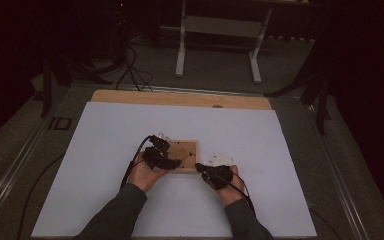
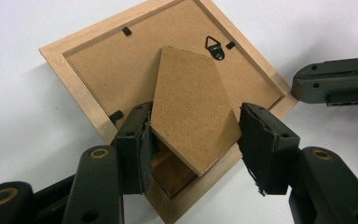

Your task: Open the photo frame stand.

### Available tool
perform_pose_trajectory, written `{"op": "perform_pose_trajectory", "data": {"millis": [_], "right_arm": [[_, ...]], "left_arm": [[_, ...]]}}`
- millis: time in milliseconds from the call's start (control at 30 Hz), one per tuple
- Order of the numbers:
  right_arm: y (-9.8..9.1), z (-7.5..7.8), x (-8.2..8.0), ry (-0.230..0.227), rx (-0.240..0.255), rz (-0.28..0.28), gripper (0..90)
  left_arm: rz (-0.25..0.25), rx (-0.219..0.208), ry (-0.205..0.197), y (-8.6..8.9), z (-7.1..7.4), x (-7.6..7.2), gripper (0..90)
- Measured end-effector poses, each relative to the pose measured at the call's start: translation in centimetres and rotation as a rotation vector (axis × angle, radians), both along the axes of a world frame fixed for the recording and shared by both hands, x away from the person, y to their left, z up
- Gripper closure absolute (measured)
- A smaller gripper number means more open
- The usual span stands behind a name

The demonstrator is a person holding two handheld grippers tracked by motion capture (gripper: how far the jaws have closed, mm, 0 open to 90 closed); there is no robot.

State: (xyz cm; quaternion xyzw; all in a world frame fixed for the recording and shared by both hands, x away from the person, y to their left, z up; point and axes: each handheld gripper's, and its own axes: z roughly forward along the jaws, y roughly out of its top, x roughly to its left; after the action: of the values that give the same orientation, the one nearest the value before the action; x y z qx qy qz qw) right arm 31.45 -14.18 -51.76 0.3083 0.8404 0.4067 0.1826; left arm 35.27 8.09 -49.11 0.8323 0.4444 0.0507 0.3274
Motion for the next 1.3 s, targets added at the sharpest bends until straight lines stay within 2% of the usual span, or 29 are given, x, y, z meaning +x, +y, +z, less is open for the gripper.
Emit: {"op": "perform_pose_trajectory", "data": {"millis": [167, 267, 433, 567, 633, 900, 1300], "right_arm": [[0.0, 0.0, 0.0, 0.000, 0.000, 0.000, 89.7], [0.0, 0.0, 0.0, 0.000, 0.000, 0.000, 89.7], [0.0, 0.0, 0.0, 0.000, 0.000, 0.001, 89.7], [0.0, 0.0, 0.0, -0.001, 0.000, 0.001, 89.6], [0.0, 0.0, 0.0, -0.001, -0.001, 0.001, 89.6], [0.0, 0.0, 0.0, -0.001, 0.000, 0.001, 89.4], [0.0, 0.0, 0.0, 0.000, 0.000, 0.000, 88.5]], "left_arm": [[-0.003, -0.002, 0.023, -0.1, -0.3, 0.2, 47.6], [0.003, -0.028, 0.038, 0.1, -0.2, 0.4, 50.0], [0.006, -0.073, 0.043, 0.4, -0.1, 0.5, 48.7], [0.007, -0.071, 0.040, 0.4, -0.1, 0.5, 48.5], [0.013, -0.065, 0.038, 0.4, -0.1, 0.5, 51.5], [0.021, -0.109, 0.054, 0.7, 0.0, 0.8, 51.2], [0.028, -0.111, 0.077, 0.7, 0.1, 1.1, 52.9]]}}
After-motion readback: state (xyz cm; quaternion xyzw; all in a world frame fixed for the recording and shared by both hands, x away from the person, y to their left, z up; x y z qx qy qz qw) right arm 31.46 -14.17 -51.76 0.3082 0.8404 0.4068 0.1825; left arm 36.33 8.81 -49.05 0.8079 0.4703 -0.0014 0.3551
